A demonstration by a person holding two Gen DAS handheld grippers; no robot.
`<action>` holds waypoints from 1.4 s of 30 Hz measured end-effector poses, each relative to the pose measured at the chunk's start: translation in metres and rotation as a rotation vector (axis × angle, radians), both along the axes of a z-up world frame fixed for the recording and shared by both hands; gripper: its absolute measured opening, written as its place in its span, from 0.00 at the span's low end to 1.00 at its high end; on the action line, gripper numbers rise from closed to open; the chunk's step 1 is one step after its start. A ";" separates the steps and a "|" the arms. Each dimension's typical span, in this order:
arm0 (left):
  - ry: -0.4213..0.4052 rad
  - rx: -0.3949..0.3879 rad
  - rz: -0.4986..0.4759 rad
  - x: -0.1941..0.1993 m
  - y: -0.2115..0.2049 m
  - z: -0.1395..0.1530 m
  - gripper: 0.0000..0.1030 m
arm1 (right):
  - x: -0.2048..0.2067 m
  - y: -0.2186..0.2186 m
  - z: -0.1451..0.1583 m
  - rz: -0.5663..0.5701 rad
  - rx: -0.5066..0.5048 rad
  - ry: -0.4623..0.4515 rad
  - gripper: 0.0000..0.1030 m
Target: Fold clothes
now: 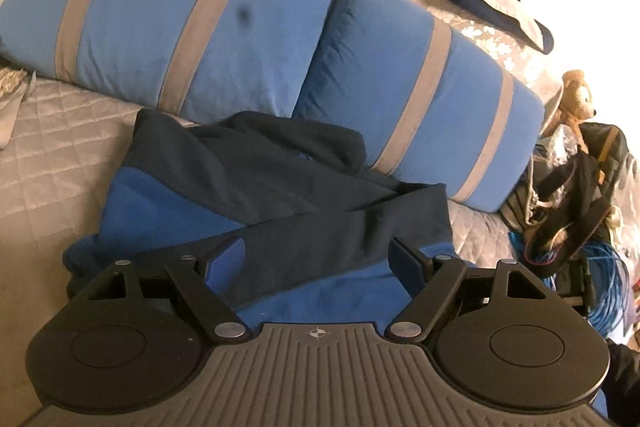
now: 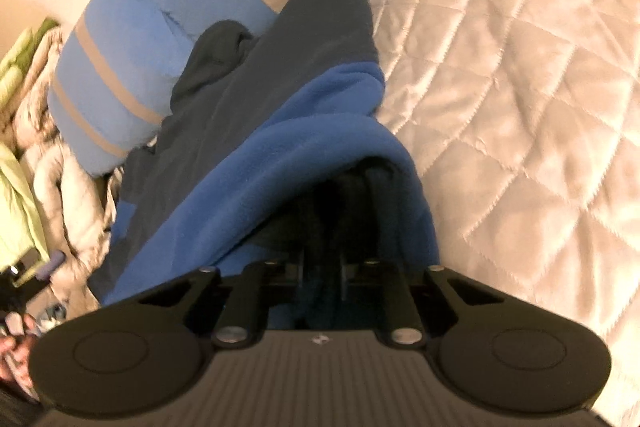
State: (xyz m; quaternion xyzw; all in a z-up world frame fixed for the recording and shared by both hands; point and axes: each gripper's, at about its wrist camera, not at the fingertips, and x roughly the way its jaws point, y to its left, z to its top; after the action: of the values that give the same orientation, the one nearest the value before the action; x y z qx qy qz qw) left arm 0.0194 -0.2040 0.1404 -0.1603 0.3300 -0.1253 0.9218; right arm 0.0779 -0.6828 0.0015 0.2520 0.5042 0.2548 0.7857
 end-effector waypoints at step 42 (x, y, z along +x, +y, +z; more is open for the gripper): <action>0.025 -0.123 0.021 0.003 0.016 -0.010 0.77 | -0.009 -0.032 0.037 -0.145 -0.213 -0.147 0.54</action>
State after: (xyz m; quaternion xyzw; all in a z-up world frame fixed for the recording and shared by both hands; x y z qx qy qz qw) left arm 0.0225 -0.1883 0.1306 -0.2218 0.3314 -0.1337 0.9073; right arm 0.0692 -0.7151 0.0389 0.1838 0.4500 0.1605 0.8591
